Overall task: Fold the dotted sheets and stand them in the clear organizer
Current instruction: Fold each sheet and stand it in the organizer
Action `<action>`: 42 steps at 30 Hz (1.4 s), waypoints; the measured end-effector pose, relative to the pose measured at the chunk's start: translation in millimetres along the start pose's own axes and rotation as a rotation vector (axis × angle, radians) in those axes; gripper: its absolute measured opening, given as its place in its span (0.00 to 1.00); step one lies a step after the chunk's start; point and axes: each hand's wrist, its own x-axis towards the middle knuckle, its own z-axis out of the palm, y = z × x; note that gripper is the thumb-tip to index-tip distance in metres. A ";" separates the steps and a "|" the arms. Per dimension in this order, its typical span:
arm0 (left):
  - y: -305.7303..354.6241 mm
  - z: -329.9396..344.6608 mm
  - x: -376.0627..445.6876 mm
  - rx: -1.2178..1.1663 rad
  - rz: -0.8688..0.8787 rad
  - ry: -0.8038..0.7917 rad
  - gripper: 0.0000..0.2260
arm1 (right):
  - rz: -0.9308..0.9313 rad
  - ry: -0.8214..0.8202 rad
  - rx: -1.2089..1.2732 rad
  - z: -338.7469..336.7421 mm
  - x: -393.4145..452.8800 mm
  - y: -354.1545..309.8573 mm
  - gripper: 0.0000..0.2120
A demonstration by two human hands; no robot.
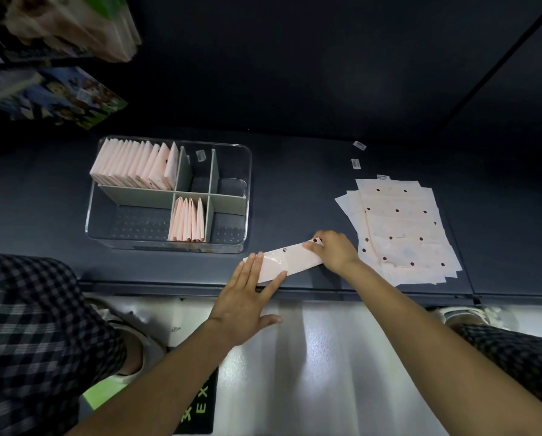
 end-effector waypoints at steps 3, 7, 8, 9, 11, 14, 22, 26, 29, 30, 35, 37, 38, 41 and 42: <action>-3.5 -1.5 -1.4 -0.007 0.003 -0.019 0.38 | 0.033 0.066 0.069 0.2 -6.0 -2.3 0.12; -2.4 -3.1 -1.6 -0.002 0.013 -0.036 0.40 | -0.053 0.494 0.111 6.6 -40.3 -10.9 0.09; -1.9 -3.3 -1.5 0.004 0.013 -0.042 0.40 | -0.173 0.527 0.107 12.1 -51.7 -16.7 0.12; -1.5 -3.7 -1.7 0.013 0.015 -0.051 0.40 | -0.307 0.472 0.091 19.2 -62.4 -23.8 0.15; -1.2 -5.6 -2.0 0.021 0.012 -0.081 0.39 | -0.525 0.215 0.027 36.9 -77.9 -37.0 0.21; -1.5 -10.5 -1.2 -0.007 0.003 -0.112 0.35 | -0.602 0.015 -0.078 56.4 -78.0 -37.3 0.27; -1.7 -7.7 -2.0 0.006 0.003 -0.073 0.39 | -0.283 0.063 -0.105 26.6 -55.7 24.8 0.30; -3.6 -4.6 -1.2 -0.043 0.008 -0.038 0.39 | -0.339 0.038 -0.146 6.4 -50.0 40.8 0.29; -3.8 -5.0 -0.2 -0.075 0.000 -0.018 0.37 | -0.568 0.198 -0.386 -5.1 -43.2 39.2 0.20; -3.5 -6.4 0.5 -0.087 -0.009 -0.013 0.36 | -0.644 0.276 -0.474 -7.2 -40.7 37.7 0.17; 3.9 -16.6 5.8 -0.108 -0.088 -0.005 0.30 | -0.787 0.371 -0.684 -12.5 -34.7 32.1 0.14; 6.9 -21.2 7.0 -0.084 -0.121 0.025 0.27 | -0.854 0.399 -0.633 -15.3 -40.0 31.4 0.10; 8.5 -23.3 7.9 -0.074 -0.124 0.053 0.26 | -0.898 0.414 -0.590 -15.6 -44.8 31.6 0.08; 15.6 -25.6 13.8 -0.076 -0.075 0.129 0.25 | -0.985 0.401 -0.462 -11.9 -69.1 29.0 0.04; 18.6 -26.4 16.0 -0.105 -0.061 0.146 0.25 | -0.995 0.392 -0.423 -8.0 -77.9 27.2 0.05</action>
